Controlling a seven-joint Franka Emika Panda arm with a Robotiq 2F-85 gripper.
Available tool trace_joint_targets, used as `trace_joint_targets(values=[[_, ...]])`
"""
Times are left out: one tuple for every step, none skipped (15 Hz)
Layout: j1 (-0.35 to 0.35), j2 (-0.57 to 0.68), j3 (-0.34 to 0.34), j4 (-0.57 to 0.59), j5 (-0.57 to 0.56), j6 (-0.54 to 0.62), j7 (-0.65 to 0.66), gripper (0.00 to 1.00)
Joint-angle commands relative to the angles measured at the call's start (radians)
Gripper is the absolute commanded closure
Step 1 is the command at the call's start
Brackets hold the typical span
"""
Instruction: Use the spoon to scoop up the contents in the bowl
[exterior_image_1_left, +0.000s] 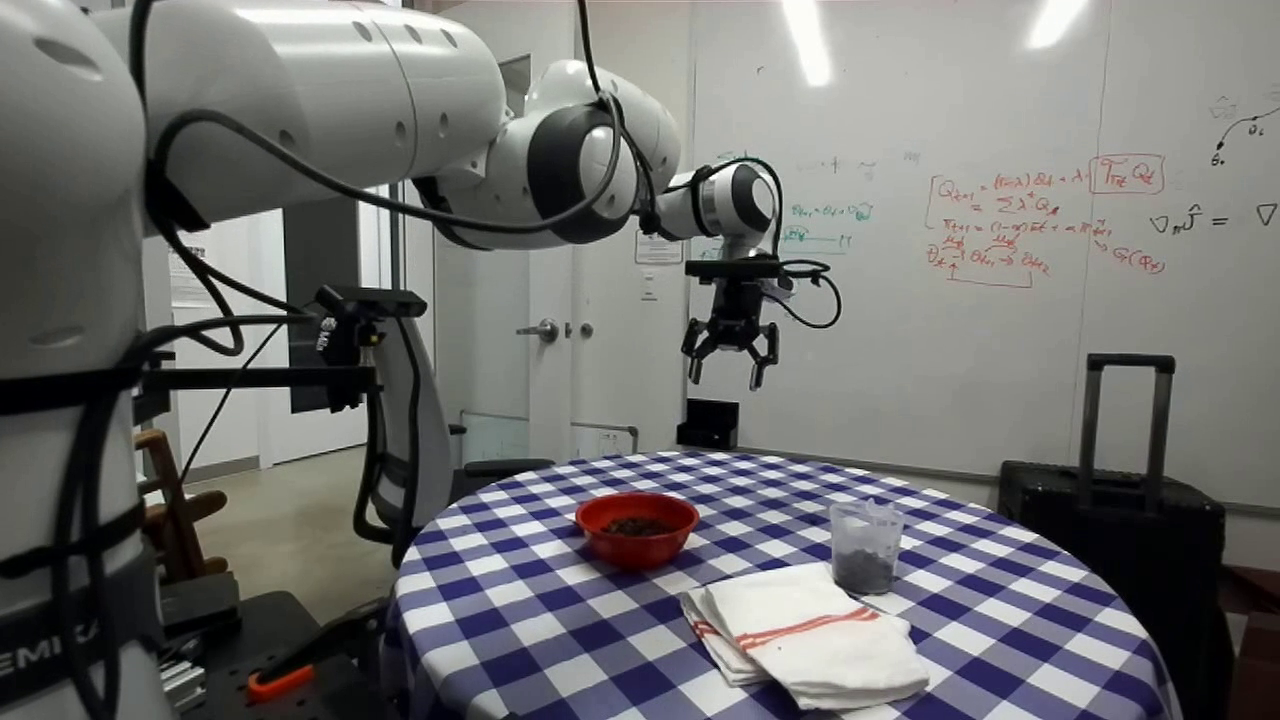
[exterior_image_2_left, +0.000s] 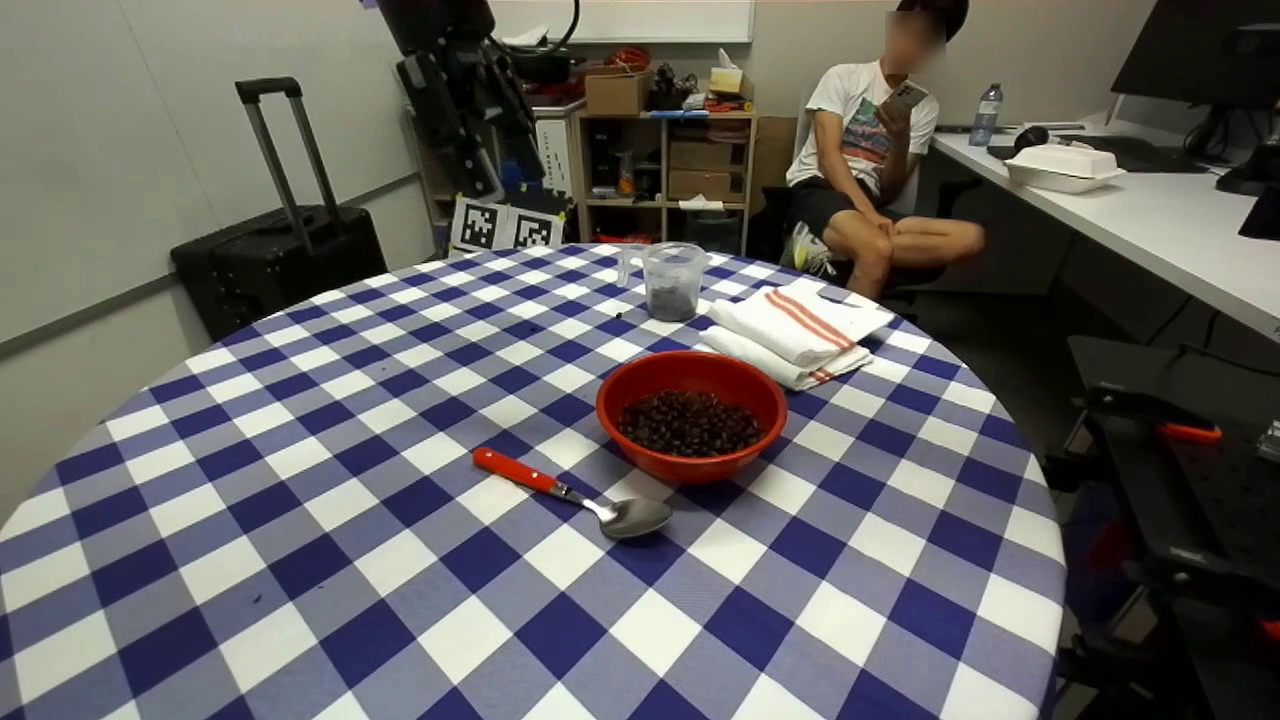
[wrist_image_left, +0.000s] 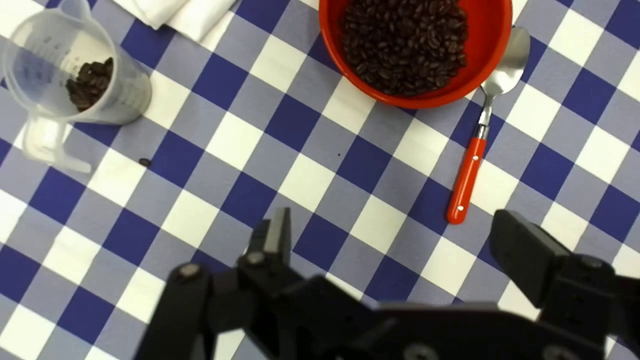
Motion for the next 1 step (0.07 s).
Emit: trace_joint_targets(values=[[-0.001,-0.016,0.0,-0.018,0.0,0.005,-0.005,0.0]])
